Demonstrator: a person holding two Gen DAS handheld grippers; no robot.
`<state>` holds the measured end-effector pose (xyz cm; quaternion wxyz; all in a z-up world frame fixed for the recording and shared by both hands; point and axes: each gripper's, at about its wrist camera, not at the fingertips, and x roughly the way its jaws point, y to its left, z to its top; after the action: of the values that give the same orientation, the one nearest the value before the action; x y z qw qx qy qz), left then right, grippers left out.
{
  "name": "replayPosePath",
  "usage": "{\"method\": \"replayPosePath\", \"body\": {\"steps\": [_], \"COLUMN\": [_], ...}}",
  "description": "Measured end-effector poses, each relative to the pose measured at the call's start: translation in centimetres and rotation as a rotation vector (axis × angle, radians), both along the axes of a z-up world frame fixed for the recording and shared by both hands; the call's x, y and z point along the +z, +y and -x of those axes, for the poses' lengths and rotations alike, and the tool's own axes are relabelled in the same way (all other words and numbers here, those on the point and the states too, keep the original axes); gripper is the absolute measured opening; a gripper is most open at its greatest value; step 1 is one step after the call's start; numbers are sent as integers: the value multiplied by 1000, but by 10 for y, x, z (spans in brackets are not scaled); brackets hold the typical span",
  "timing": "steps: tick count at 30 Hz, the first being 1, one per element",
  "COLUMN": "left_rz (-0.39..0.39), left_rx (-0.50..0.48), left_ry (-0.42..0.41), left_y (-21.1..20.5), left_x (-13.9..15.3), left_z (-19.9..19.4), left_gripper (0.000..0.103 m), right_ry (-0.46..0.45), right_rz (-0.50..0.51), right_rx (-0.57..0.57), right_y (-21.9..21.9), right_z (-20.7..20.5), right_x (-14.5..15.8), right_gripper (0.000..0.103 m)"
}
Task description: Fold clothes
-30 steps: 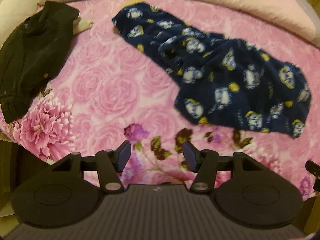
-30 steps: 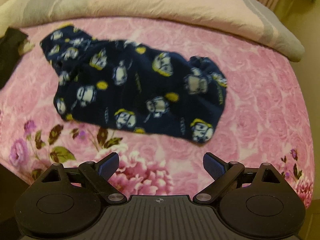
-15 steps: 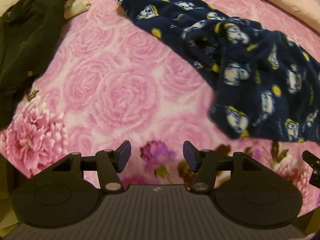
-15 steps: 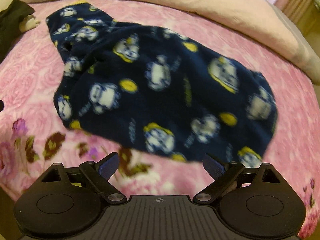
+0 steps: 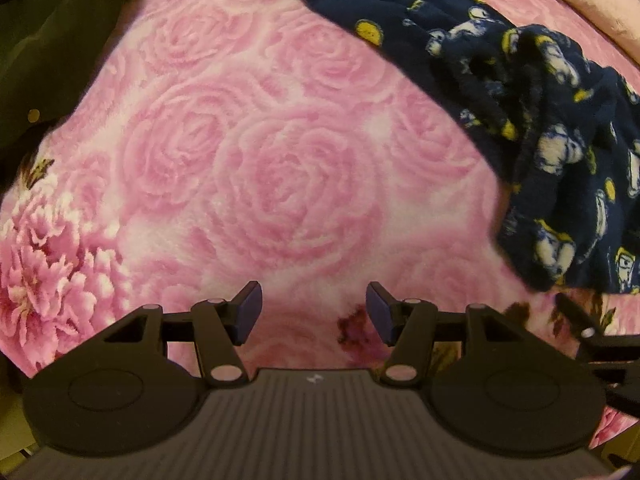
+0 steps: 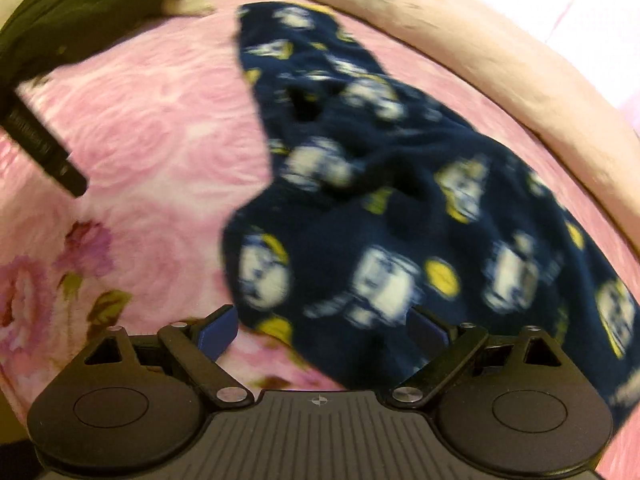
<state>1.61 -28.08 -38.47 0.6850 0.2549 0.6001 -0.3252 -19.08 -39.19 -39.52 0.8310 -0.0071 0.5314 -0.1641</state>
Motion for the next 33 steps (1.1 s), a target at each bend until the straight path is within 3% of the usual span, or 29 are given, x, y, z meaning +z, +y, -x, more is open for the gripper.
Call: {"method": "replayPosePath", "body": {"steps": [5,6,7,9,12,18,23,27,30,33], "left_rz": [24,25,24,21,17,17,49,95,123,158], "left_rx": [-29,-29,-23,-10,6,4,-37,-80,-123,-179], "left_ry": [-1,-2,-4,-10,-17,-25,-21,-16,-6,13], "left_y": [0,0,1,3,5,-5,-31,-63,-85,-108], "left_x": [-4,-5,-5,-5,-3,2,10,21,24,24], "left_z": [-4,-4,-3,-2,3,33,80,119,148,178], "left_gripper": [54,54,54,54,54,54,54,54,54,54], "right_ry": [58,67,70,53,-16,-344,-613,-769,-888,-968], "right_rz": [84,105,110,76,-78,-472,-628,-580,-479,-337], "right_rx": [64,77,83,58,-52,-391,-687,-886,-1090,-1387], "right_y": [9,9,5,-12,-52,-180,-297,-374,-421,-453], "right_z": [-17,-18,-20,-21,-16,39,123,201,272,351], "right_x": [-28,-33,-37,-37,-20,55,117,165,195,208], "right_gripper": [94,88,74,31,18,12,11,10,10,10]}}
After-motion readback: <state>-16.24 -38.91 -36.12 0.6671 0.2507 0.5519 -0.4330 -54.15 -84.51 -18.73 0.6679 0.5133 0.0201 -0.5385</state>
